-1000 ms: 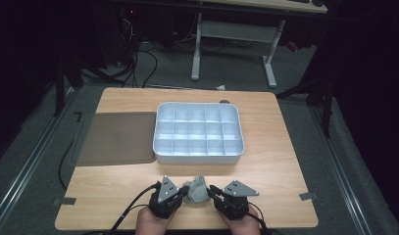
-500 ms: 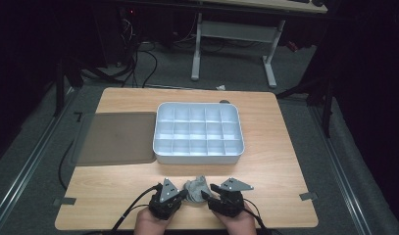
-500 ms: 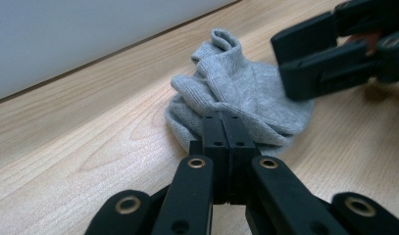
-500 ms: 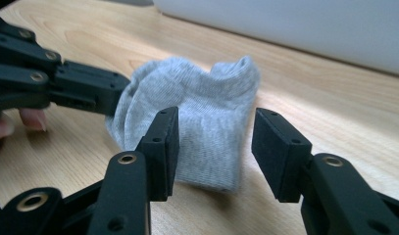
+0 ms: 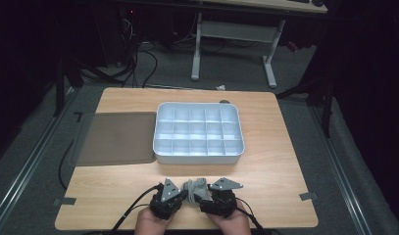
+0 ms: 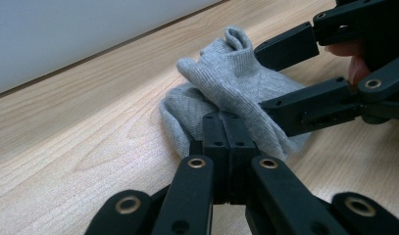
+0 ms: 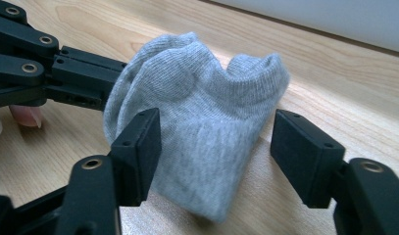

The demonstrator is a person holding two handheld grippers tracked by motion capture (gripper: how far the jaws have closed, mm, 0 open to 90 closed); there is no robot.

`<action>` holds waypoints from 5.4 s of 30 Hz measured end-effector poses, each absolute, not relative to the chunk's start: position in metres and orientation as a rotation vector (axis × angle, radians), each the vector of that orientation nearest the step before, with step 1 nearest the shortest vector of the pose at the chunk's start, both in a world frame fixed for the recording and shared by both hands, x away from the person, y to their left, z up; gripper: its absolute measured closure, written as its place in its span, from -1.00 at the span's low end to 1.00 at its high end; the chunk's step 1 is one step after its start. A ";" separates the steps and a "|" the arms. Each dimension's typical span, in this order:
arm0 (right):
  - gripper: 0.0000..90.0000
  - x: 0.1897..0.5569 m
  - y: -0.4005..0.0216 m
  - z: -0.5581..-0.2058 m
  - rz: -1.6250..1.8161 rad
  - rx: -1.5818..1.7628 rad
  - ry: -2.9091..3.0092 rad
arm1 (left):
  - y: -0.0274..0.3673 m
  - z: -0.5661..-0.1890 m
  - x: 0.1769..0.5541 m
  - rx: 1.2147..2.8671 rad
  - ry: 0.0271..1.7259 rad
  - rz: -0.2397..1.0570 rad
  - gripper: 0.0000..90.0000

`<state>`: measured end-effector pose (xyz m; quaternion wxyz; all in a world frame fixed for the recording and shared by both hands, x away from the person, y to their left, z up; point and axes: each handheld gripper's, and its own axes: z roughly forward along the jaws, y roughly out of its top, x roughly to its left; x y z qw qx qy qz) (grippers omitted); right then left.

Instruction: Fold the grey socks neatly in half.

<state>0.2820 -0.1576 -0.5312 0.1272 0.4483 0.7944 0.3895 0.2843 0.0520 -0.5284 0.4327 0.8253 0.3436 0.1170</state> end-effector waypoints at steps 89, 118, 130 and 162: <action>0.56 0.277 -0.158 -0.532 1.233 1.367 2.347 | 0.038 -0.530 0.289 2.106 0.817 0.386 1.00; 0.44 0.263 -0.171 -0.503 1.272 1.210 2.243 | 0.029 -0.530 0.288 2.114 0.793 0.386 1.00; 0.85 0.283 -0.183 -0.523 1.160 1.309 2.261 | 0.029 -0.531 0.288 2.114 0.794 0.388 1.00; 0.89 0.277 -0.161 -0.514 1.208 1.192 2.292 | 0.028 -0.528 0.288 2.110 0.804 0.383 0.87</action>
